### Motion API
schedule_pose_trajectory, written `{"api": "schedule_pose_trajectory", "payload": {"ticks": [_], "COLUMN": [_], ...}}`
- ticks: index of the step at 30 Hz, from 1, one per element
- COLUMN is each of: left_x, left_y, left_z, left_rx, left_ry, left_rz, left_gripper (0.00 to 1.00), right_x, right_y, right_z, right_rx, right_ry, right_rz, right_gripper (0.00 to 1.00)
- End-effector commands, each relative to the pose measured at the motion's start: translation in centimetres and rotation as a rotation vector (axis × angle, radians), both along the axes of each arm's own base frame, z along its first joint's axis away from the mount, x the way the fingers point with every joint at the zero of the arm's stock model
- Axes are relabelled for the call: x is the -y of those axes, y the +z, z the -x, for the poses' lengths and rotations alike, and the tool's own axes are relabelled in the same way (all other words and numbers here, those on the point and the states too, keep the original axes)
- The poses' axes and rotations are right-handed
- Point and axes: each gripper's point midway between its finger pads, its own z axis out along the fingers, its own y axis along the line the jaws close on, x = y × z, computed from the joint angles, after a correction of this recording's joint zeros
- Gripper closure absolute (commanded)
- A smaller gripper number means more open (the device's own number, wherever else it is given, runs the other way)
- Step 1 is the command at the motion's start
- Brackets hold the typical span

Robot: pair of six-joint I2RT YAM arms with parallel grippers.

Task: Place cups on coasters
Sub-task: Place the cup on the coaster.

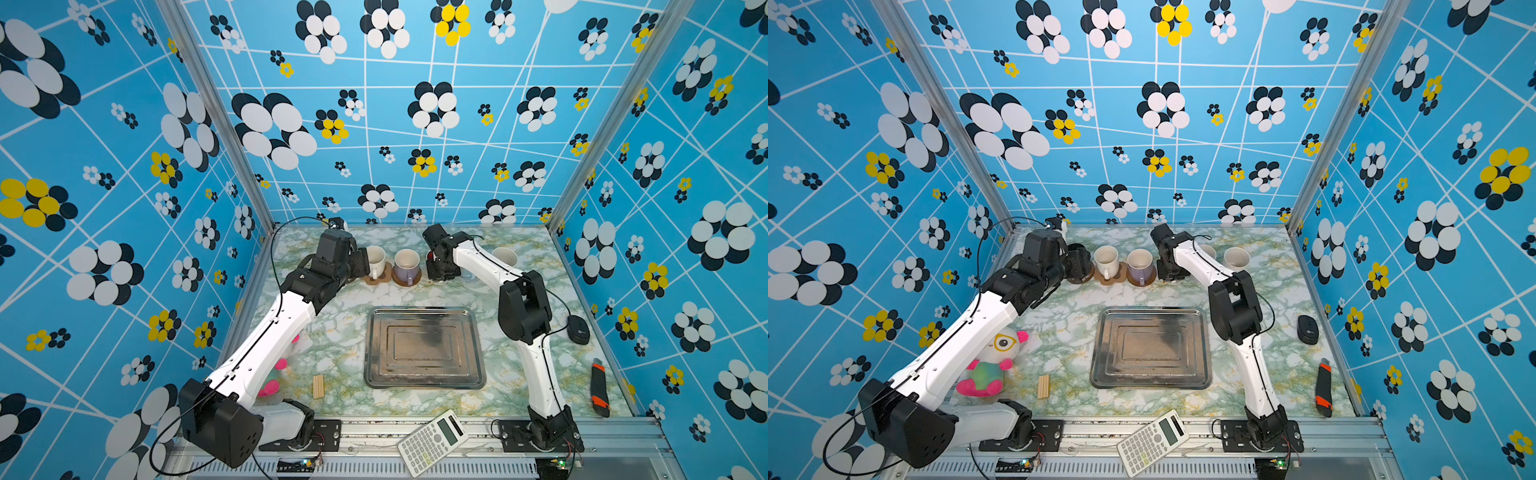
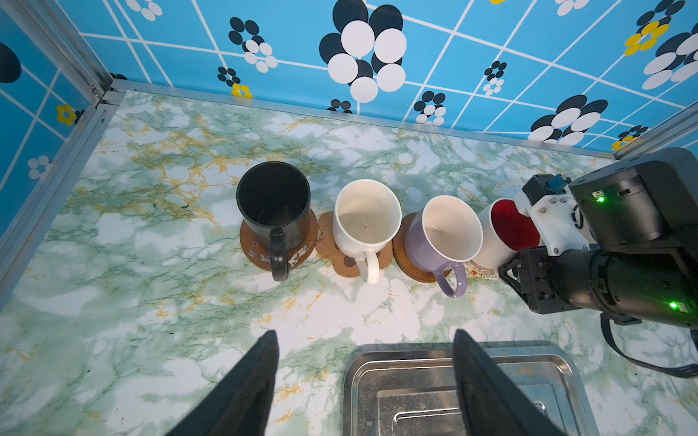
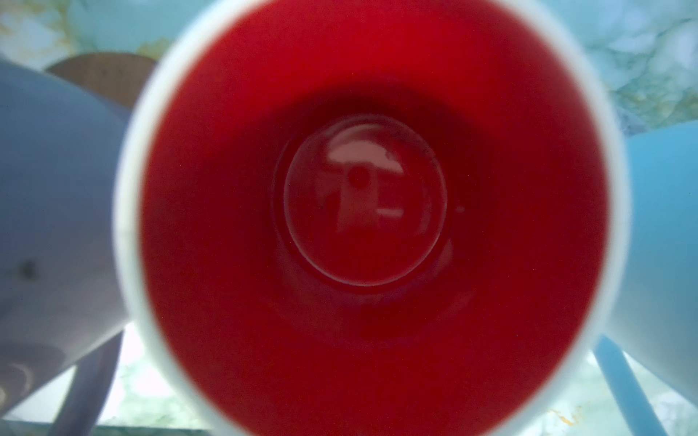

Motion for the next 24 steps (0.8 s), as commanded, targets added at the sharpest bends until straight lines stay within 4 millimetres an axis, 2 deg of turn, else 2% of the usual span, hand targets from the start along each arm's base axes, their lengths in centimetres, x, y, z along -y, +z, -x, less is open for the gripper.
{"api": "schedule_pose_trajectory", "payload": {"ticks": [1,5,6,11,15,21,24], "left_x": [-0.6,-0.8,-0.9,-1.2,-2.1,-4.3,-5.3], "left_y": [1.3,1.6,1.6,1.9,2.4,2.7,2.3], "left_z": [0.3,0.7,0.7,1.5,2.7,4.3,4.5], "left_rx": [0.020,0.032,0.034,0.026,0.041,0.065,0.094], "left_ry": [0.009,0.014,0.016,0.016,0.034,0.093,0.116], "left_rz": [-0.001,0.005,0.006,0.001,-0.008,-0.066,-0.113], "left_gripper": [0.27,0.27,0.27,0.27,0.27,0.26,0.25], "right_x": [-0.2,0.0,0.1,0.3,0.7,2.7,4.0], "right_y": [2.7,3.3,4.8,7.2,10.0,14.7,16.3], "right_z": [0.1,0.5,0.6,1.8,3.1,5.6,7.0], "right_rx": [0.054,0.059,0.084,0.124,0.187,0.311,0.372], "right_ry": [-0.014,-0.019,-0.021,-0.029,-0.031,-0.042,-0.044], "right_rz": [-0.041,-0.045,-0.059,-0.098,-0.127,-0.161,-0.168], "right_gripper": [0.67,0.61,0.60,0.55,0.53,0.50,0.45]}}
